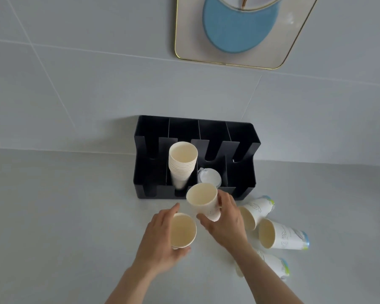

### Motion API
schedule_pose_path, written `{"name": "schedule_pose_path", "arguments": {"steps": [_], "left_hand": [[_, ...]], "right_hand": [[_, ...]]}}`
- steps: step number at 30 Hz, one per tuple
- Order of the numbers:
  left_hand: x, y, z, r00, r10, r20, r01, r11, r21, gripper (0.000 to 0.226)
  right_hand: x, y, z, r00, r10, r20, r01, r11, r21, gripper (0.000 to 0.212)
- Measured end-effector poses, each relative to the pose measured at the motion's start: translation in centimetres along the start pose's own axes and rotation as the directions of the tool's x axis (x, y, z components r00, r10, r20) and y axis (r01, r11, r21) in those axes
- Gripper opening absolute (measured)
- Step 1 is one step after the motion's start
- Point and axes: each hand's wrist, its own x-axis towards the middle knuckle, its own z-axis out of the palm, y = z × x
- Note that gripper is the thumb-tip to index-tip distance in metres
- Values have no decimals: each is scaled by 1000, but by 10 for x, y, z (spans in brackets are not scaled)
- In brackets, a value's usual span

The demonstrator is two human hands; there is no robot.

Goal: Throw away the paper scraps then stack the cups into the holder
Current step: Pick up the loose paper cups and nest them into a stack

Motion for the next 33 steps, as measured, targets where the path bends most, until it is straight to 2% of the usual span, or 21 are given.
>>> {"name": "schedule_pose_path", "arguments": {"steps": [4,8,12,14,19,22,24,29,33], "left_hand": [[-3,11,17,996,-79,-39,76,994,-83,121],[-4,12,24,985,-161,-61,147,972,-185,124],[-7,11,26,981,-183,-59,170,970,-172,123],[-6,11,29,983,-173,-54,162,972,-169,119],[-8,13,33,985,-164,-55,148,962,-230,102],[-13,8,29,985,-157,-71,132,953,-272,104],[-15,6,26,988,-146,-56,126,955,-268,108],[-17,2,19,989,-145,-42,130,960,-249,95],[-16,0,20,989,-142,-44,128,964,-234,89]], "right_hand": [[-1,-10,-22,999,-8,-43,14,989,148,77],[-13,-26,-37,998,-68,0,66,968,244,77],[-27,-36,-43,993,-107,-50,118,929,351,75],[-36,-40,-39,996,-92,1,83,907,413,75],[-54,-25,-13,980,-57,189,-6,949,316,78],[-58,-10,-1,972,-30,235,-27,971,236,96],[-60,-5,2,967,-15,253,-39,977,210,100],[-56,1,8,968,-53,244,14,987,159,83],[-55,2,11,967,-78,244,54,993,102,82]]}}
